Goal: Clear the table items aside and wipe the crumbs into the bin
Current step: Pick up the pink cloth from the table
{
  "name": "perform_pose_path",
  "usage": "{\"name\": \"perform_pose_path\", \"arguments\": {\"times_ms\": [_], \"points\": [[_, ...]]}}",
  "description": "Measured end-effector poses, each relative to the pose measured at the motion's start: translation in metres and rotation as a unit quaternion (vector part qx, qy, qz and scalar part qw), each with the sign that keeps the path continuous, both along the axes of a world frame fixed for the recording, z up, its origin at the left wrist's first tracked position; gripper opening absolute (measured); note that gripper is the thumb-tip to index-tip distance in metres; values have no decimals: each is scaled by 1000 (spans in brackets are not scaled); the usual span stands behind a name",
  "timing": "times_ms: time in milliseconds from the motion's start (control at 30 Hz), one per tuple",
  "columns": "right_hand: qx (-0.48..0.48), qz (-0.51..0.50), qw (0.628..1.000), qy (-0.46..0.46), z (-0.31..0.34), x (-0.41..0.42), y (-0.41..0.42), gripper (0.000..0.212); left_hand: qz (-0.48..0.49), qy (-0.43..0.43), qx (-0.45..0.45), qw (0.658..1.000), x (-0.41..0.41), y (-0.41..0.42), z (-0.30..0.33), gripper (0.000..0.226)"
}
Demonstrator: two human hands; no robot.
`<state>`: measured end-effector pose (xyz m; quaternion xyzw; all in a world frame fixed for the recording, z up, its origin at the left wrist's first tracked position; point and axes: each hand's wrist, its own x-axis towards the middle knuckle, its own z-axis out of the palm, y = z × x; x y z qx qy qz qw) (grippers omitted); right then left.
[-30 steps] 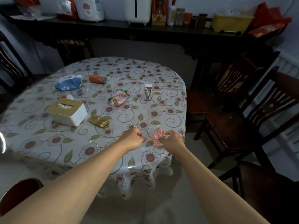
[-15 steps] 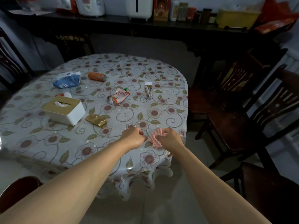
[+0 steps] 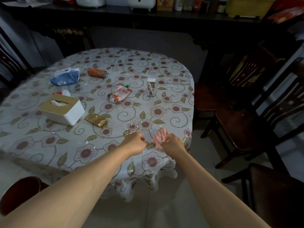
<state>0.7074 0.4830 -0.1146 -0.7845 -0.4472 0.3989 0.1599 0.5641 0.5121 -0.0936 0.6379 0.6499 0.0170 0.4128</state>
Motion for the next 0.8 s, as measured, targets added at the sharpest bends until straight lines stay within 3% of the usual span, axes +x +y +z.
{"name": "perform_pose_path", "arguments": {"times_ms": [100,167,233,333,467,600,733,800], "points": [[-24,15,999,-20,-15,2,6,52,-8,2,-10,1000,-1,4,-10,30],[-34,35,998,-34,-26,3,12,53,-12,3,-5,1000,-1,10,-19,4],[-39,46,997,-45,-37,3,18,52,-15,2,-8,1000,-1,18,-31,25],[-52,94,990,-89,-51,0,27,48,-17,3,-19,1000,1,29,-44,15],[-109,168,964,-176,-74,-8,44,49,-35,4,-22,999,2,46,-62,26],[-134,115,974,-145,-87,-12,57,57,-42,-3,-29,999,-2,63,-74,31],[3,14,994,-111,-70,-16,70,44,-51,-7,-30,998,-10,84,-72,6],[87,-47,991,-86,-47,-18,79,31,-54,-3,-28,998,-13,95,-64,25]]}}
